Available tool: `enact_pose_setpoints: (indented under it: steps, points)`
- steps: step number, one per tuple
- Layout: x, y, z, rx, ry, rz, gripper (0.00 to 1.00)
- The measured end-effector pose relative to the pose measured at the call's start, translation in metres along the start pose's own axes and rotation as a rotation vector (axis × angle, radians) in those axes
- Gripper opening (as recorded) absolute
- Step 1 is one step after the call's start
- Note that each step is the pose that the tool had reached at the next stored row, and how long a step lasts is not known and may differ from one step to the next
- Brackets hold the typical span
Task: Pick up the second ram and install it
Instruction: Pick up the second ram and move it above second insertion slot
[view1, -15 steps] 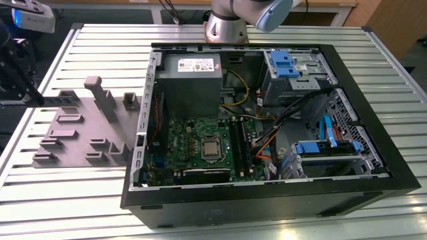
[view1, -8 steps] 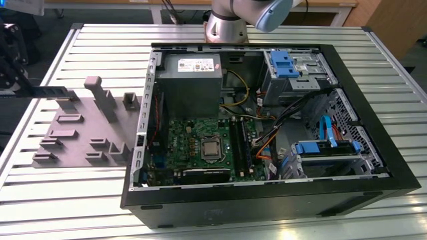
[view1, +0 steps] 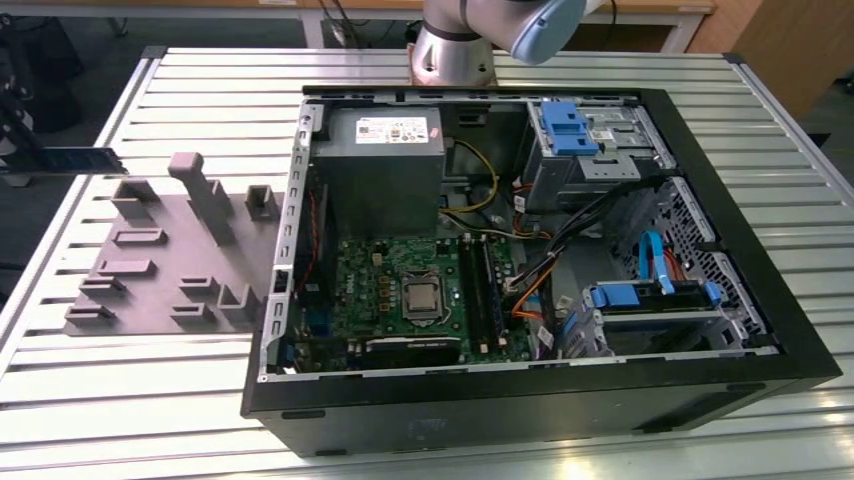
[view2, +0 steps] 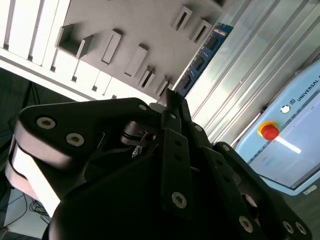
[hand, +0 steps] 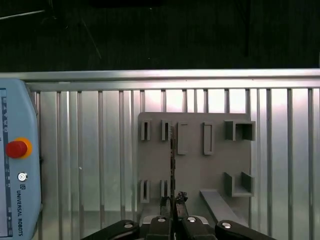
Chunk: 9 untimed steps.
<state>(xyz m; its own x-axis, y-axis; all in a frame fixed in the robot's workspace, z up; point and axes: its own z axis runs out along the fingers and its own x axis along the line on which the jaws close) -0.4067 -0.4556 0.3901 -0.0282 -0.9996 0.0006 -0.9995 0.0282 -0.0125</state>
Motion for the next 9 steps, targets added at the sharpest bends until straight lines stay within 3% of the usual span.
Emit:
enact_pose_setpoints:
  steps: [3,9]
  points:
    - [0.0000,-0.0001,-0.0054,-0.0002,0.0001,0.000,0.14]
    - [0.0000,-0.0001,-0.0065,-0.0001,0.0000,0.000,0.14]
